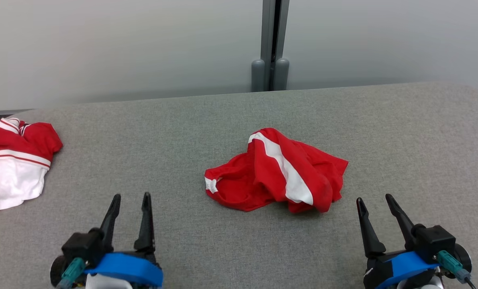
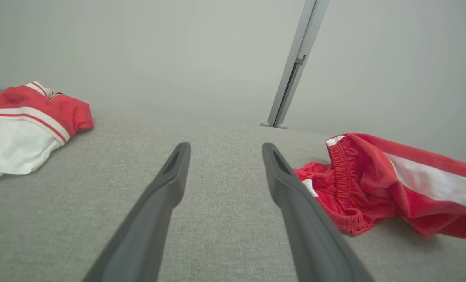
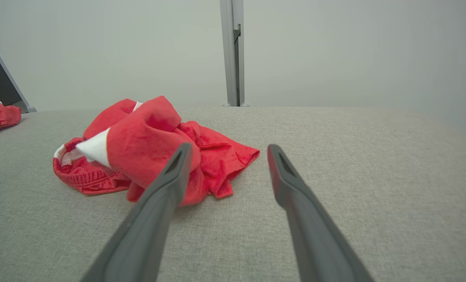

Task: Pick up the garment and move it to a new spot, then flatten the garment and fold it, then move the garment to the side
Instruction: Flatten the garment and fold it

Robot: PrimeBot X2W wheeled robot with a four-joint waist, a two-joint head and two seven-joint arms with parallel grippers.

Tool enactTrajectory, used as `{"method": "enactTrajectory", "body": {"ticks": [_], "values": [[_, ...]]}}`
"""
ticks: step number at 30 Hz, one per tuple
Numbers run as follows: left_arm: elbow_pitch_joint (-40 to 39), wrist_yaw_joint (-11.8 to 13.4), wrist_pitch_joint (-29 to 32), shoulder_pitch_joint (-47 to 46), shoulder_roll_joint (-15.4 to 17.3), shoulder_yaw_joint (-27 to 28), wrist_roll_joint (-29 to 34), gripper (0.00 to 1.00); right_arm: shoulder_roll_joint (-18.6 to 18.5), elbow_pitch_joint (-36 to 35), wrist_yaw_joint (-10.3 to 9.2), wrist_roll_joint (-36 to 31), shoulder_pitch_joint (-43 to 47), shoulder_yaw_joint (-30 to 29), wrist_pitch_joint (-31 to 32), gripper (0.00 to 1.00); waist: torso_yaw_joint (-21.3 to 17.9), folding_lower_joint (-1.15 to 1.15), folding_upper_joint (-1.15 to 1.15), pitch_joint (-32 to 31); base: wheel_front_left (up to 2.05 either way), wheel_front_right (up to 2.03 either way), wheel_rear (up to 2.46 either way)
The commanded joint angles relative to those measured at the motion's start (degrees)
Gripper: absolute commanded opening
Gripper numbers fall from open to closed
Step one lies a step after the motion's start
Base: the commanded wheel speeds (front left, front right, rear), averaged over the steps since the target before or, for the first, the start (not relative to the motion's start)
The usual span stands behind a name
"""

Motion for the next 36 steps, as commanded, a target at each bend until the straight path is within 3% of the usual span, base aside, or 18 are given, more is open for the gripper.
{"method": "enactTrajectory", "body": {"ticks": [1,6,14,26,27,28,29,30,36], "values": [[-0.4,-0.7,0.8,-2.7,0.2,-1.2,0.8,1.00,-0.1,-0.2,0.01,-0.2,-0.9,-0.3,-0.2,1.00,-0.1,0.00,0.00,0.5,0.00,0.00,0.00],[1.1,-2.0,4.8,-11.8,-1.7,-5.1,2.5,1.00,-0.1,-0.5,0.01,-0.5,-1.9,-0.9,-0.2,1.00,-0.7,0.00,0.00,2.5,0.00,0.00,0.00],[10.6,-4.1,16.0,-26.2,-5.4,-12.4,1.4,1.00,-0.1,-1.0,0.01,0.4,-3.9,0.2,-0.2,1.00,-4.6,0.00,0.00,6.8,0.00,0.00,0.00],[23.3,-4.4,29.6,-37.2,-6.2,-14.7,-2.5,1.00,-0.1,-1.6,0.01,0.9,-5.7,-0.6,-0.2,1.00,-8.6,0.00,0.00,11.4,0.00,0.00,0.00],[23.7,-4.1,30.1,-37.6,-6.3,-14.8,-2.6,0.91,-0.1,-1.7,0.01,1.0,-5.7,-0.7,-0.2,1.00,-8.6,0.00,0.00,11.6,0.00,0.00,0.00],[24.2,-4.0,30.5,-37.9,-6.2,-14.9,-2.8,0.42,-0.1,-1.7,0.01,1.0,-5.8,-0.7,-0.2,1.00,-8.7,0.00,0.00,11.7,0.00,0.00,0.00],[24.4,-4.2,30.7,-38.0,-6.3,-15.1,-2.9,0.13,-0.1,-1.8,0.01,1.1,-5.8,-0.7,-0.2,1.00,-8.7,0.00,0.00,11.8,0.00,0.00,0.00],[24.7,-4.3,31.1,-38.1,-6.3,-15.3,-3.1,0.00,-0.1,-1.8,0.01,1.1,-5.8,-0.8,-0.2,1.00,-8.6,0.00,0.00,11.9,0.00,0.00,0.00],[23.7,-5.7,32.0,-37.0,-6.5,-17.6,-6.2,0.00,-0.1,-1.5,0.01,1.1,-5.8,-1.2,-0.2,1.00,-7.5,0.00,0.00,11.9,0.00,0.00,0.00]]}}
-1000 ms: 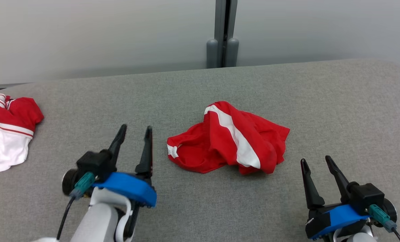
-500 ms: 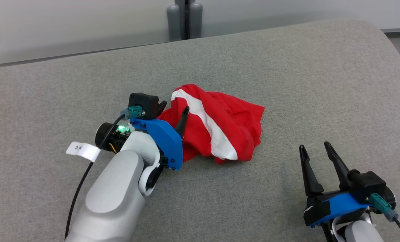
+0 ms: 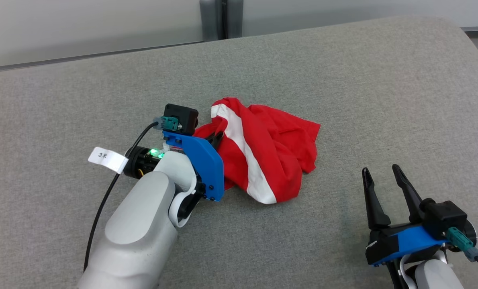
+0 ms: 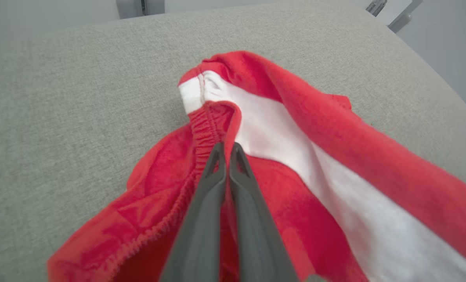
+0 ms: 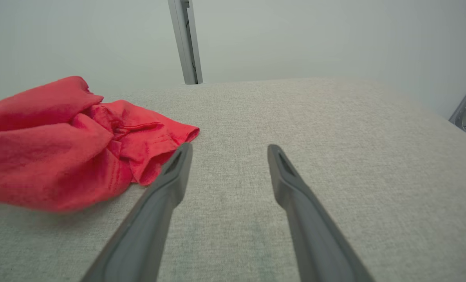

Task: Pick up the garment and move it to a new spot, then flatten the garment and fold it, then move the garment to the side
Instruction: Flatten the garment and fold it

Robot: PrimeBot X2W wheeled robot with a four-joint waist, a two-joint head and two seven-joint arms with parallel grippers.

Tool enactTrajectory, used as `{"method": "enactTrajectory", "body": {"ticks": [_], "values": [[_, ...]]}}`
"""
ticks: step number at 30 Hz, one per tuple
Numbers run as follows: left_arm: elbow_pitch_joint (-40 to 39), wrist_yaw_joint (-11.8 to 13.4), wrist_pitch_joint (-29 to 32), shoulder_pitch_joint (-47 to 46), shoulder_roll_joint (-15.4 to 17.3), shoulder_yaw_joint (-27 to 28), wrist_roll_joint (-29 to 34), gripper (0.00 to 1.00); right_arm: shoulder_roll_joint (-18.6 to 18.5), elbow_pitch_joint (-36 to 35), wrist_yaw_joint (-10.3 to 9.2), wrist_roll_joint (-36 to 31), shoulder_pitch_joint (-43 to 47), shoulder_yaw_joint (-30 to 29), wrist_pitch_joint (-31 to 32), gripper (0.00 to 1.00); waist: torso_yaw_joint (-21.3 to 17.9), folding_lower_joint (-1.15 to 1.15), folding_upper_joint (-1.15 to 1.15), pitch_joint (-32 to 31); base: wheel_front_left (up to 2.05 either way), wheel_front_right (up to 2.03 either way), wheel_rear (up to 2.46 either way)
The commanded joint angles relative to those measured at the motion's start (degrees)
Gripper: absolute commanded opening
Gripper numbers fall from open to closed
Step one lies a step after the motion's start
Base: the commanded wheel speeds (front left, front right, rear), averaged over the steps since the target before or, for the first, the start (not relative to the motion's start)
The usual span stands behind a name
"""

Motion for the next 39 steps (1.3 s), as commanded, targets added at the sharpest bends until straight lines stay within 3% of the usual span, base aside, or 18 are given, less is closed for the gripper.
{"method": "enactTrajectory", "body": {"ticks": [1,11,20,23,30,39], "values": [[-1.0,-0.4,-0.9,0.5,-0.1,-0.6,-0.8,0.00,-0.1,0.0,0.01,0.1,-0.8,0.0,-0.2,1.00,0.5,-0.01,0.00,-0.1,0.00,0.00,0.00],[-6.6,0.6,-9.0,4.1,1.4,1.5,-2.7,0.00,-0.1,0.5,0.01,-0.9,0.8,-1.8,-0.2,1.00,4.5,-0.01,0.00,-2.7,0.00,0.00,0.00],[-15.4,4.8,-14.6,17.5,3.8,6.3,-6.2,0.00,-0.1,1.0,0.01,-1.7,2.8,-2.4,-0.2,1.00,9.0,-0.01,0.00,-5.8,0.00,0.00,0.00],[-20.1,7.4,-16.2,25.1,4.4,8.0,-7.7,0.00,-0.1,1.4,0.01,-1.8,3.4,-1.8,-0.2,1.00,10.5,-0.01,0.00,-7.1,0.00,0.00,0.00],[-24.2,9.5,-15.6,33.7,5.0,8.9,-9.9,0.00,-0.1,1.7,0.01,-1.6,3.9,-0.8,-0.2,1.00,11.3,-0.01,0.00,-7.8,0.00,0.00,0.00],[-21.7,10.5,-17.8,36.6,6.1,10.7,-10.6,0.00,-0.1,2.1,0.01,-1.6,3.6,0.1,-0.2,1.00,10.4,-0.01,0.00,-8.1,0.00,0.00,0.00]]}}
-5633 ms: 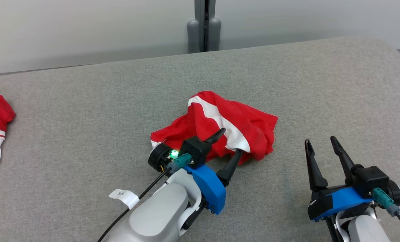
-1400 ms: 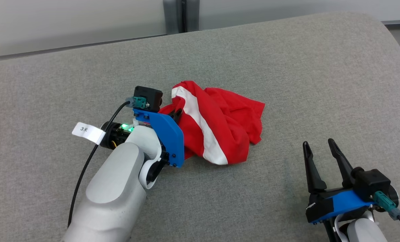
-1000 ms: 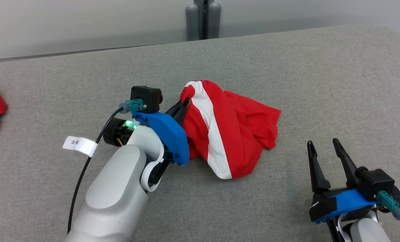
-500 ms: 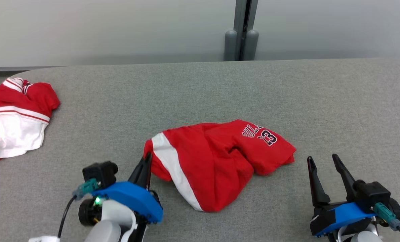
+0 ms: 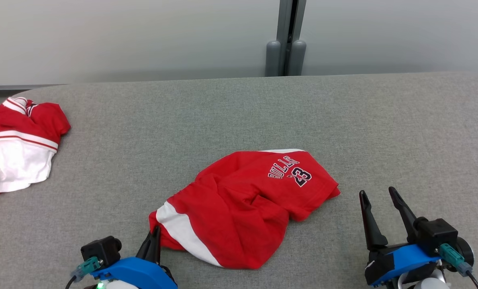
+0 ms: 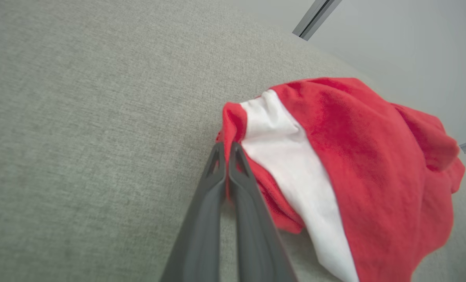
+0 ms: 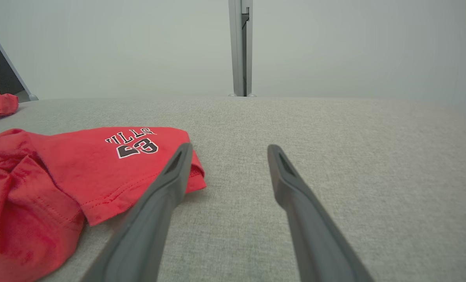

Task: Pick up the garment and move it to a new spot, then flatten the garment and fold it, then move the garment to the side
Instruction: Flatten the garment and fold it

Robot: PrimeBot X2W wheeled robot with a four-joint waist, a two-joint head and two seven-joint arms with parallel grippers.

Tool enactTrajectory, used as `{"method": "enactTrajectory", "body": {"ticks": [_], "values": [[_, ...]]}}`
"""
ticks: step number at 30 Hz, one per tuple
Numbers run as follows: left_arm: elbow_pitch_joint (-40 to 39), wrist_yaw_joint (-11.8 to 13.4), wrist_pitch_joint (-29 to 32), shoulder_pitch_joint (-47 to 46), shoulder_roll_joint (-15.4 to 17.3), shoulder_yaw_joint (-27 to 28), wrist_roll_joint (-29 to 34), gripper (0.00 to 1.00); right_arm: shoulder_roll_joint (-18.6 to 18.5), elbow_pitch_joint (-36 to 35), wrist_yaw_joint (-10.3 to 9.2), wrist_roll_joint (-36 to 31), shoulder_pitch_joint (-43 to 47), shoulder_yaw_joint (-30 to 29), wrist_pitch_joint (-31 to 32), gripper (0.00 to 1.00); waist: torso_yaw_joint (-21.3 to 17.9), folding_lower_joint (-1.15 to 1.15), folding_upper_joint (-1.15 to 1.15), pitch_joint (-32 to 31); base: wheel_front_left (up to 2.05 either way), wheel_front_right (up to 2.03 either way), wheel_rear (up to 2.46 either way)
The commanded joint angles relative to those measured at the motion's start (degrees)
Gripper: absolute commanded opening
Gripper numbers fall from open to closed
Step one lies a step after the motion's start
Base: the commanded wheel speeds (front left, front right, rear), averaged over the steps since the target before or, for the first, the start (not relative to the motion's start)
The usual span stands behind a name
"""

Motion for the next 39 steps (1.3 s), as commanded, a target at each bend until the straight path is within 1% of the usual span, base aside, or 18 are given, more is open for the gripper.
{"method": "enactTrajectory", "body": {"ticks": [1,2,3,4,10,13,17,21,27,33,36,38,39], "values": [[0.4,-0.1,-0.8,-0.2,0.2,0.2,0.1,0.00,-0.2,0.0,0.01,0.0,0.5,0.2,-0.2,1.00,-0.3,0.01,0.00,-0.1,0.00,0.00,0.00],[0.5,-0.2,-1.3,-0.6,0.1,0.2,0.3,0.20,-0.2,0.0,0.01,0.1,0.6,0.4,-0.2,1.00,-0.4,0.01,0.00,-0.1,0.00,0.00,0.00],[0.5,-0.4,-1.9,-1.0,0.1,0.2,0.4,0.53,-0.2,0.1,0.01,0.2,0.7,0.6,-0.2,1.00,-0.5,0.01,0.00,-0.2,0.00,0.00,0.00],[0.3,-0.5,-2.6,-1.4,0.2,0.3,0.8,1.00,-0.2,0.1,0.01,0.3,0.6,0.8,-0.2,1.00,-0.7,0.01,0.00,-0.3,0.00,0.00,0.00],[-1.6,-2.0,-8.3,-3.2,1.8,0.4,3.4,1.00,-0.2,-0.1,0.01,0.2,0.7,0.9,-0.2,1.00,-1.1,0.01,0.00,-1.1,0.00,0.00,0.00],[-2.5,-2.4,-10.7,-3.9,3.1,0.0,5.4,1.00,-0.2,-0.3,0.01,0.1,0.9,1.0,-0.2,1.00,-1.1,0.01,0.00,-1.7,0.00,0.00,0.00],[-3.5,-2.5,-12.6,-3.4,4.3,-0.3,7.3,1.00,-0.1,0.0,0.01,0.3,1.3,3.8,-0.2,1.00,-0.7,0.01,0.00,-2.6,0.00,0.00,0.00],[-3.8,-1.5,-13.6,-1.4,4.7,-0.3,8.3,1.00,-0.1,1.4,0.01,-0.2,1.4,8.5,-0.2,1.00,0.1,0.01,0.00,-3.0,0.00,0.00,0.00],[-4.1,-0.7,-14.8,1.0,3.4,0.1,8.1,1.00,-0.2,7.4,0.01,-2.6,-2.5,17.6,0.4,1.00,2.0,0.01,0.00,-2.4,0.00,0.00,0.00],[-4.0,-0.8,-15.4,0.4,2.4,0.1,8.7,1.00,-0.2,15.4,0.01,-5.5,-8.7,21.4,2.4,1.00,4.5,0.01,0.00,-1.8,0.00,0.00,0.00],[-3.9,-0.8,-15.5,0.0,2.0,0.1,8.8,1.00,-0.2,19.3,0.01,-4.6,-10.8,23.3,4.0,1.00,5.6,0.01,0.00,-1.5,0.00,0.00,0.00],[-3.8,-0.8,-15.6,0.0,1.8,0.4,8.8,1.00,-0.2,20.8,0.01,-3.9,-11.8,24.0,4.0,0.49,5.9,0.01,0.00,-1.5,0.00,0.00,0.00],[-3.8,-0.9,-15.6,0.1,1.7,0.5,8.8,1.00,-0.2,21.4,0.01,-3.5,-12.1,24.3,3.9,0.41,6.0,0.01,0.00,-1.4,0.00,0.00,0.00]]}}
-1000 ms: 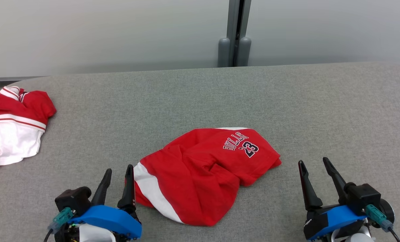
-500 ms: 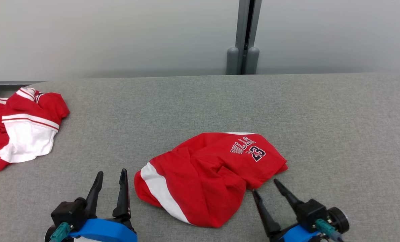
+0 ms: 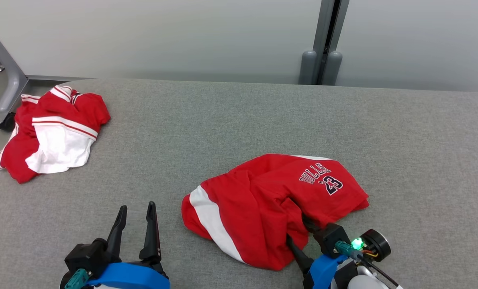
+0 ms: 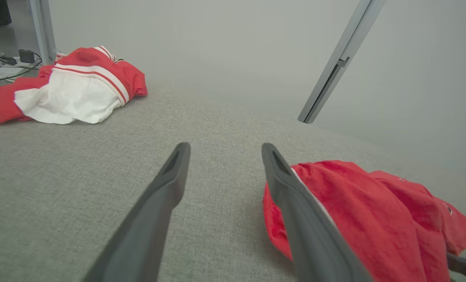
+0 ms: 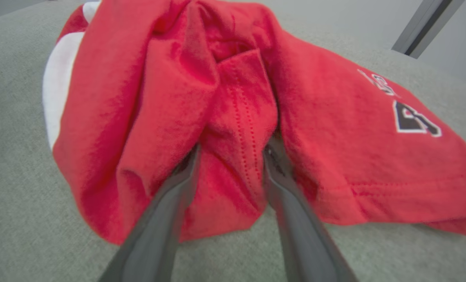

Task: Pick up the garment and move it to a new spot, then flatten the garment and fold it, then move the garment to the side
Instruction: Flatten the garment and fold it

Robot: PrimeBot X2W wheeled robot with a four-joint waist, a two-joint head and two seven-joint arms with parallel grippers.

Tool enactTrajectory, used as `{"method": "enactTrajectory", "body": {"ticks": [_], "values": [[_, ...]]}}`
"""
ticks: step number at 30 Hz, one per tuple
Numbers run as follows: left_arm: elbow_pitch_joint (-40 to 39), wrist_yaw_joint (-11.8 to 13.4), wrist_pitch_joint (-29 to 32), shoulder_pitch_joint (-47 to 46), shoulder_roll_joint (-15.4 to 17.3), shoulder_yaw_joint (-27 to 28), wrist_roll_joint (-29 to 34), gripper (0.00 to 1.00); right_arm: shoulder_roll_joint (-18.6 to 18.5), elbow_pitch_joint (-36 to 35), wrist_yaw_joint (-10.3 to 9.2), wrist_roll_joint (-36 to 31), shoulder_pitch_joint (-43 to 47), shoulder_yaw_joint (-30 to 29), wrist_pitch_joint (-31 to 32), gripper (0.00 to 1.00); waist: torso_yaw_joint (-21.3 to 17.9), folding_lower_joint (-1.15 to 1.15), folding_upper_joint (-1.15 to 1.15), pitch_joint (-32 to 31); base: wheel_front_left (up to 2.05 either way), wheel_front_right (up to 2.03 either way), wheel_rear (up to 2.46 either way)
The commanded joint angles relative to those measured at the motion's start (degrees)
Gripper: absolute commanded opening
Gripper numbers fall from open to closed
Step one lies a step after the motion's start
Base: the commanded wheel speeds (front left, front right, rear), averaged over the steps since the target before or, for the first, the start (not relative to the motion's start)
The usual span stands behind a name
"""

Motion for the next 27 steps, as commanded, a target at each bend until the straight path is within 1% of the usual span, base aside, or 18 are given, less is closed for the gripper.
{"method": "enactTrajectory", "body": {"ticks": [1,2,3,4,8,10,14,20,24,25,27], "values": [[0.1,-0.1,-0.3,-0.4,0.0,0.2,0.2,1.00,-0.2,1.1,0.01,0.9,-1.3,0.3,-0.4,0.33,0.1,-0.01,0.00,0.2,0.00,0.00,0.00],[0.1,0.0,-0.3,-0.3,-0.1,0.4,0.2,1.00,-0.2,1.4,0.01,1.3,-1.6,0.4,-0.6,0.17,0.1,-0.01,0.00,0.2,0.00,0.00,0.00],[0.1,0.0,-0.3,-0.2,-0.1,0.6,0.2,1.00,-0.2,1.8,0.01,1.5,-1.9,0.4,-0.9,0.04,0.0,-0.01,0.00,0.3,0.00,0.00,0.00],[0.1,0.1,-0.4,-0.1,-0.2,0.8,0.3,1.00,-0.2,2.1,0.01,1.8,-2.2,0.2,-1.1,0.00,-0.2,-0.01,0.00,0.4,0.00,0.00,0.00],[0.0,0.0,-0.5,-0.4,-0.5,1.3,0.5,1.00,-0.2,2.2,0.01,2.9,-2.8,-1.1,-2.2,0.00,-1.2,-0.01,0.00,0.6,0.00,0.00,0.00],[-0.1,-0.2,-0.5,-0.4,-0.6,1.5,0.6,1.00,-0.2,1.8,0.01,3.3,-2.7,-2.7,-2.8,0.00,-1.8,-0.01,0.00,0.7,0.00,0.00,0.00],[-0.3,-0.5,-0.5,-0.1,-0.9,1.8,0.9,1.00,-0.2,0.0,0.01,3.9,-0.7,-9.8,-3.0,0.00,-3.0,-0.01,0.00,0.6,0.00,0.00,0.00],[-0.7,-0.9,-0.5,0.2,-1.2,2.6,1.6,1.00,-0.2,-5.0,0.01,0.7,2.8,-21.8,0.9,0.00,-4.5,-0.01,0.00,0.7,0.00,0.00,0.00],[-0.9,-1.3,-0.5,0.0,-1.6,3.0,2.0,1.00,-0.2,-10.0,0.01,-0.3,5.4,-27.0,4.4,0.00,-4.7,-0.01,0.00,0.9,0.00,0.00,0.00],[-0.9,-1.3,-0.5,0.0,-1.6,3.0,2.0,1.00,-0.2,-10.0,0.01,-0.3,5.4,-27.0,4.4,0.00,-4.7,-0.01,0.00,0.9,0.00,0.00,0.00],[-0.8,-1.6,-0.5,0.0,-1.7,3.2,2.1,1.00,-0.2,-12.2,0.01,-0.2,6.7,-29.2,5.6,0.00,-4.6,-0.01,0.00,1.0,0.00,0.00,0.00]]}}
